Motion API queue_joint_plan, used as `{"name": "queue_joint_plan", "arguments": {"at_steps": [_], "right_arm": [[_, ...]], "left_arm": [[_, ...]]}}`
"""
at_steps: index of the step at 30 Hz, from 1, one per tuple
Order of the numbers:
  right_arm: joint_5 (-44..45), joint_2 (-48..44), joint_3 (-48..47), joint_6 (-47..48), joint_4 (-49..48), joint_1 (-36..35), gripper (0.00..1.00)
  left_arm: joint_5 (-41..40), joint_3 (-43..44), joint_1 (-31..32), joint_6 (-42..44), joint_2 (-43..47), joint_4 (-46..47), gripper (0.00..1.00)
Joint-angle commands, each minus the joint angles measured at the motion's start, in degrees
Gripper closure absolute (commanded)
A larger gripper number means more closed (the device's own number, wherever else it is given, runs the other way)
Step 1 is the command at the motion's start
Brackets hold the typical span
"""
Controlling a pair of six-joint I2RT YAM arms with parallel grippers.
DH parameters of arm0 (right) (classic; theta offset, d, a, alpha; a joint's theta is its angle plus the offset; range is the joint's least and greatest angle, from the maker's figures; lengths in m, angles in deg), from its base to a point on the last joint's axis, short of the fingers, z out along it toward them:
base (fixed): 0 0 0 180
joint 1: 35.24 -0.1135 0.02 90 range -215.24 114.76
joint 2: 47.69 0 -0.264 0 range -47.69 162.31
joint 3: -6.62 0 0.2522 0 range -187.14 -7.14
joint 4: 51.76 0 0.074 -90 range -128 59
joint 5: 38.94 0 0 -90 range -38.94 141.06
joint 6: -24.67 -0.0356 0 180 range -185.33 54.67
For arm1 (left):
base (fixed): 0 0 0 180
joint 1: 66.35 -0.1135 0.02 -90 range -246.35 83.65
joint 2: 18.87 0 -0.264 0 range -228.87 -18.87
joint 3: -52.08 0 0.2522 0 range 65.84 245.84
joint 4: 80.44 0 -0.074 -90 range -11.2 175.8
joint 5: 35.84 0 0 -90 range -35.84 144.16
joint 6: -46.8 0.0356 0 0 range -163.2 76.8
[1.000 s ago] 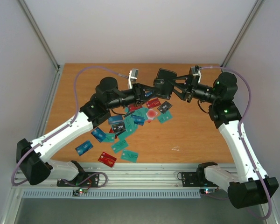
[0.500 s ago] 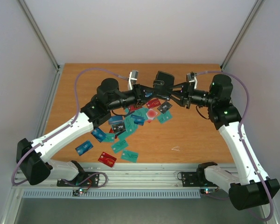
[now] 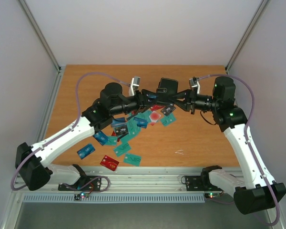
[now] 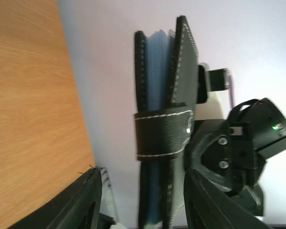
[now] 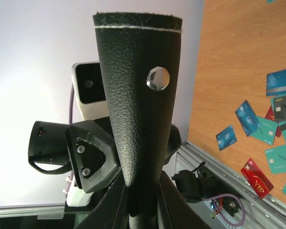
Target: Put the credit cards into the card holder
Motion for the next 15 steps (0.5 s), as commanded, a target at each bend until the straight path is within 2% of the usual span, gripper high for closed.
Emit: {"name": "queue_joint_plan", "arguments": {"at_steps": [1,4,8,11,15], "right_arm": [[-1.2,0.3,-4.7,9.4,9.4,-0.4,0.96],[0.7,1.5,-7.6,17.2,19.5,-0.4,0.97],[5.1,3.3,-10.5,25.6,30.8,-0.9,0.98],[11.3,5.1,-12.3,29.6,37.9,-2.7,0.99],[18.3,6.5,-13.3,30.7,41.9,-5.8,0.99]], "left_arm": [[-3.5,2.6,-0.3,7.4,3.9,-11.5,0.49],[-7.2,9.4,-0.2,17.5,3.7,-26.9,0.43],[-13.4,17.6,1.7,28.3,1.5,-42.8,0.41],[-18.1,23.1,4.6,34.0,-1.1,-49.2,0.4],[-23.4,27.8,8.3,36.0,-5.3,-52.8,0.39]]}}
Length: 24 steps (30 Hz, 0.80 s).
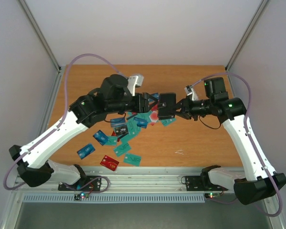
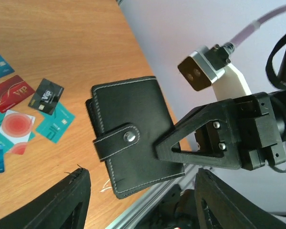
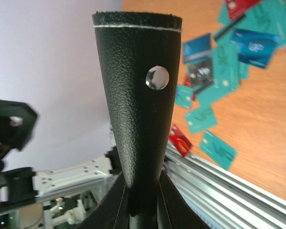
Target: Put the credit cards into the card holder
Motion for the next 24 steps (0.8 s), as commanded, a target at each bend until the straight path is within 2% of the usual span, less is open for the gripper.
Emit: {"name": "queue_joint_plan", "arguments": {"at_steps": [1,6,14,24], "right_arm": [[9.5,1.3,-2.5,5.6,9.7,-3.4,0.99],[11.8,1.7,-3.7,4.9,10.1,-5.6,0.99],[12.2,1.4,-3.8,4.5,9.6,-6.6,0.99],[12.5,0.6,-3.4,3.7,9.1,-6.9,0.99]], "left_arm": [[-8.8,5.3,4.3,7.6,-6.3,-10.2,0.39],[-14.6,12.5,8.8,7.7,-14.3,-15.1,0.42],[-21.1,22.2,11.6,5.8,-23.4,-22.6,0.43],[-25.6,23.1,12.7,6.0,-25.5,-26.0,0.49]]}}
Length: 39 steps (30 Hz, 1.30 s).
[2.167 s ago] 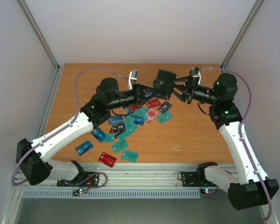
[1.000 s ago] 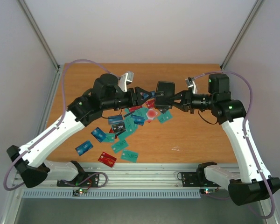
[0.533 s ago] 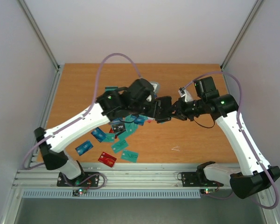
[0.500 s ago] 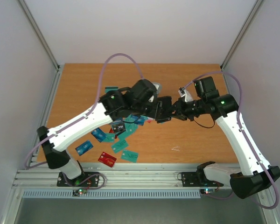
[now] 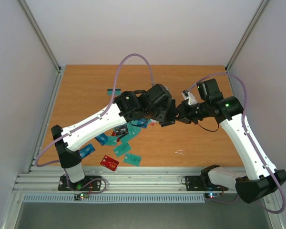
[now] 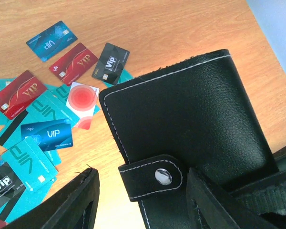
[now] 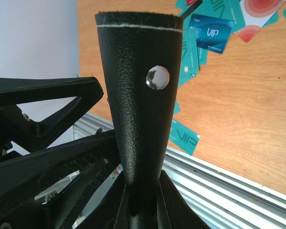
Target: Put the credit cards into the card holder
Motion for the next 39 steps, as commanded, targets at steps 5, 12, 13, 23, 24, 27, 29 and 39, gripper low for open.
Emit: {"name": "queue_joint_plan", "arguments": {"at_steps": [5,12,13,23,24,27,29,39], "right_arm": [[0.4,-0.9,-0.5,0.0,-1.0,-0.5,0.99],[-0.8,-0.5,0.2,-0.2,-2.0,-0.7,0.99],[-0.9,-0.4,0.2,-0.3,-2.0,-0.9,0.99],[-1.1,-0.7,0.0,-0.4,-1.9,-1.1,0.99],[-1.1,-0.8,0.0,-0.3,-1.9,-1.1,0.99],[-1.3,-1.0,0.3,-0.1,-2.0,-1.1,0.99],[-0.9,-1.0,0.3,0.1,-1.7,-1.1,0.99],[2.6,-0.6,1.3,0.6,-0.3,-1.1,0.99]], "left_arm": [[-4.8,0.5,1.0,0.1,-1.0,-4.4,0.5],[-5.7,-0.3,1.2,0.8,-1.4,-3.1,0.54],[-5.7,-0.1,1.2,1.0,-1.6,-2.8,0.55],[-6.2,2.1,1.5,1.7,-4.5,-3.1,0.55],[-6.4,2.2,1.4,1.7,-4.7,-3.2,0.55],[-9.3,1.5,1.5,-0.1,-5.6,-4.1,0.57],[-14.7,0.7,1.1,-1.9,-6.5,-6.8,0.58],[-7.7,-27.6,-19.2,-0.1,18.7,4.4,0.48]]}}
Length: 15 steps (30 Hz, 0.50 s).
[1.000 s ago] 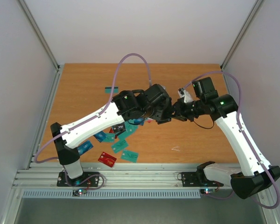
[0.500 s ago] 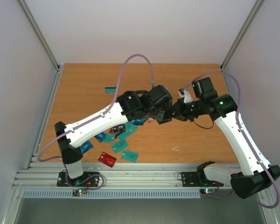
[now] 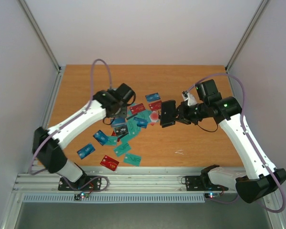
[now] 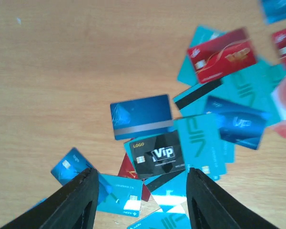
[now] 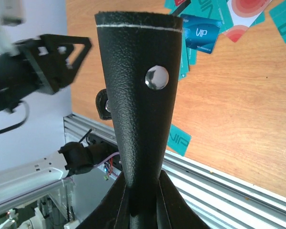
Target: Put the credit cards into the card holder
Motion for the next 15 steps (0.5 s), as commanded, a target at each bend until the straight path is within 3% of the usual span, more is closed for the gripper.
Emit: {"name": "queue_joint_plan", "arguments": {"at_steps": [1,8,15], "right_arm": [[0.2,-0.5,0.5,0.9,-0.2,-0.4,0.99],[0.5,0.9,0.3,1.7,-1.1,-0.4,0.99],[-7.8,0.8,0.9,0.3,-8.3,-0.3,0.99]], "left_arm": [[2.8,1.9,0.7,2.4,10.7,3.6,0.46],[24.1,-6.7,0.6,1.5,23.4,20.5,0.34],[42.0,-12.9,0.6,-3.6,26.0,35.7,0.17]]}}
